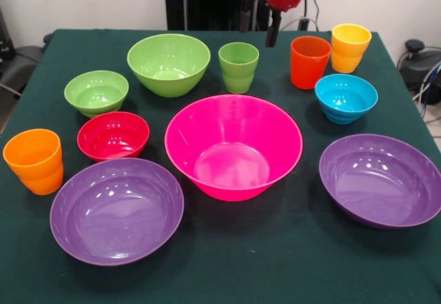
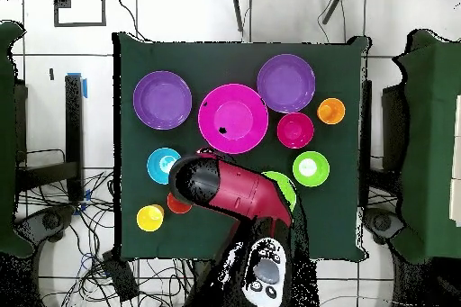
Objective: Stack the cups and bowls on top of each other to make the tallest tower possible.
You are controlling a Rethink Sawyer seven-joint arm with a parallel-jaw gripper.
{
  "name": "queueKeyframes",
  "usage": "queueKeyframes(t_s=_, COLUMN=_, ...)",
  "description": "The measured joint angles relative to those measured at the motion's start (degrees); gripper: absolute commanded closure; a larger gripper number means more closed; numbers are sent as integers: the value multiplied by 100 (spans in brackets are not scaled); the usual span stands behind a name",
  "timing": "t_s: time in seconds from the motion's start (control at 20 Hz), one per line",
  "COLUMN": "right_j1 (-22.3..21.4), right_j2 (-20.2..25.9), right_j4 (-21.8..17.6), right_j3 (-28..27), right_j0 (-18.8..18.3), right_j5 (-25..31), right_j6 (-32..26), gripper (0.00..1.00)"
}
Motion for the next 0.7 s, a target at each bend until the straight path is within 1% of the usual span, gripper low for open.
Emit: queueKeyframes(t_s=0.7, right_j1=0, right_j2=0, right_j4=95, right_j3=103, right_j0=0, right_j5=-66, right_j6=0, gripper=0)
